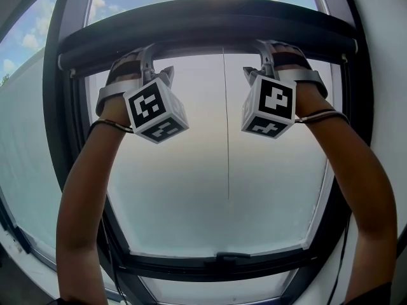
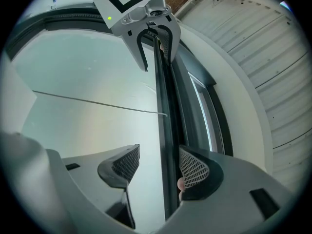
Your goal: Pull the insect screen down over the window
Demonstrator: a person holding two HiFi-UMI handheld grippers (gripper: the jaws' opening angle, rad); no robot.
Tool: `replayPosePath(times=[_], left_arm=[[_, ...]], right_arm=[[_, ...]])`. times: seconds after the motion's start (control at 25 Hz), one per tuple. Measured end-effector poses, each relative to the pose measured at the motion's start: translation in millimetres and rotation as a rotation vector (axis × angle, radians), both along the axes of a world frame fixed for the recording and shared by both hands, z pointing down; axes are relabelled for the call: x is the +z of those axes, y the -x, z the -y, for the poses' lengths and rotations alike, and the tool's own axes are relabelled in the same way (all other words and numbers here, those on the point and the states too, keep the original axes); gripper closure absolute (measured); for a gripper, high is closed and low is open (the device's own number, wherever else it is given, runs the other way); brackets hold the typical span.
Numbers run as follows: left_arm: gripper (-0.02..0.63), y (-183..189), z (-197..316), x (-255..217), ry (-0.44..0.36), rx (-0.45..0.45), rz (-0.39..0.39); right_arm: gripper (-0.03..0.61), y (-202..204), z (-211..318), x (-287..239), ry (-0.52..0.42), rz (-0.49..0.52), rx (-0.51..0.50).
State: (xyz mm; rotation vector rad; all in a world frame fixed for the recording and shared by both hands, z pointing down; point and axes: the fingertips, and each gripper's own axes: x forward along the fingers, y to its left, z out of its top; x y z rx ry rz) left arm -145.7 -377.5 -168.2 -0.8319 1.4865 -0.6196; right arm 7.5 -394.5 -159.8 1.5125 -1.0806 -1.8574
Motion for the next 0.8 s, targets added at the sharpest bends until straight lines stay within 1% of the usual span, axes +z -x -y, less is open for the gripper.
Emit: replayPosePath(times=[0.28,0.44,0.56,0.68,0.8], left_arm=[[0.402,6.5,18.0,-4.2,0.061,-0.06,0.009],[0.402,6.3,22.5,-4.1,0.065,-0.076,0.018],[0.402,6.6,22.1,-4.2,0.086,-0.074,0.018],[0.402,5.7,23.4,-3.2,0.094,-0.105,0.034],[0.402,5.7,24.2,-1.3,0.125,-0.112,0.026]], right_arm=[[0.345,-5.4,9.5,-8.2,0.046,0.01,0.06],[0.345,-11.5,17.8,-6.8,0.063,-0.01,0.106],[0.345,-12.9,19.7,-8.7,0.057,-0.02,0.114],[0.345,-14.5,20.4,-6.8,0.07,-0.032,0.125],[0.345,-15.0,21.1,-5.5,0.092,-0.051,0.148]])
